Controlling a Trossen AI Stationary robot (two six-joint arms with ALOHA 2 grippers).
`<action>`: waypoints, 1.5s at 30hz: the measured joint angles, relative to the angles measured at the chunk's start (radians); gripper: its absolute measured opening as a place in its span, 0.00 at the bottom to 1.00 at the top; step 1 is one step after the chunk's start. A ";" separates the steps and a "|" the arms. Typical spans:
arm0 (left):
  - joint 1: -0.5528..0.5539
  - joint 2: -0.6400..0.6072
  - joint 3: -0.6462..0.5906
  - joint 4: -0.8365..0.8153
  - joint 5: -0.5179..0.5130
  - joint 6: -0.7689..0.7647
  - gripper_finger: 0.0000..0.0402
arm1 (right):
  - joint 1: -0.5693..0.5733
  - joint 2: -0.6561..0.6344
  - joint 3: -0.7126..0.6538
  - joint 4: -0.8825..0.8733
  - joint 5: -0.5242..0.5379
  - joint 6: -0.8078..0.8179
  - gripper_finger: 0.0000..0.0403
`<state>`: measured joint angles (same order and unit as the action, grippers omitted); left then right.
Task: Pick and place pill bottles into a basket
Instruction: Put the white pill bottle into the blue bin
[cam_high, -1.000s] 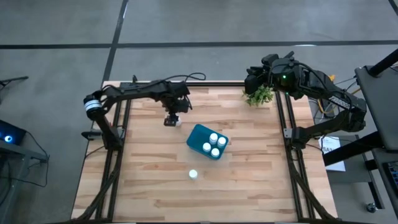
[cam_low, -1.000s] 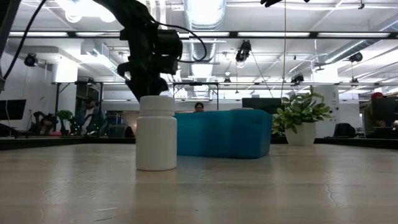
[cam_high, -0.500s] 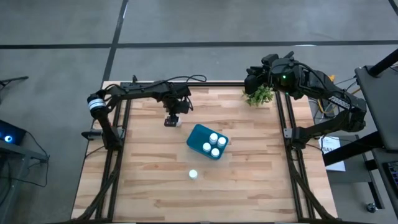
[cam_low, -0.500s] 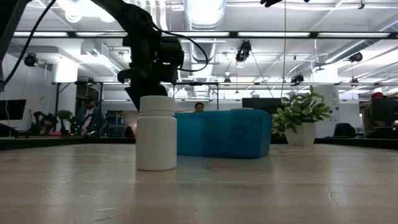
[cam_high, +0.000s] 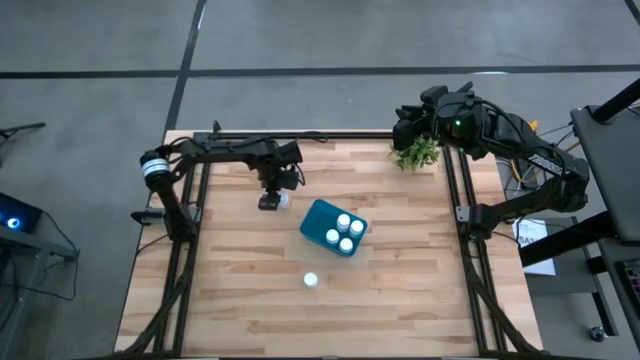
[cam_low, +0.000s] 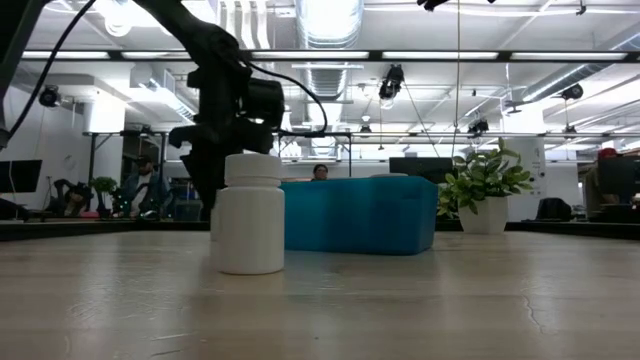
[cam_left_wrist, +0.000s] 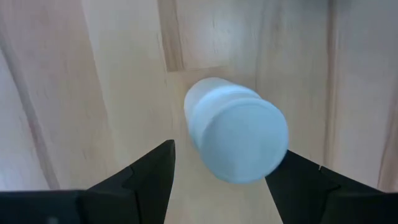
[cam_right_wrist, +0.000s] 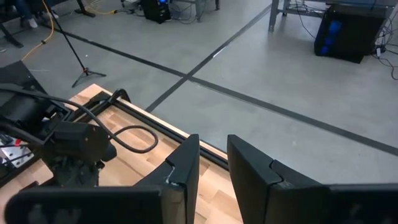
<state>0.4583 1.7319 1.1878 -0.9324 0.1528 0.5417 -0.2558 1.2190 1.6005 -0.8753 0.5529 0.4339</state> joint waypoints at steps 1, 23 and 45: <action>0.000 -0.004 -0.005 0.007 0.000 -0.004 0.55 | 0.000 0.000 0.000 0.000 0.000 0.000 0.19; -0.003 -0.008 0.004 0.052 0.097 -0.126 0.55 | 0.000 0.000 0.000 -0.001 0.000 0.000 0.18; -0.011 -0.010 0.008 0.066 0.079 -0.195 0.35 | 0.000 0.001 0.000 -0.001 0.008 0.000 0.17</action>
<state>0.4477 1.7214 1.1955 -0.8666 0.2317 0.3472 -0.2562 1.2201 1.6005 -0.8764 0.5607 0.4335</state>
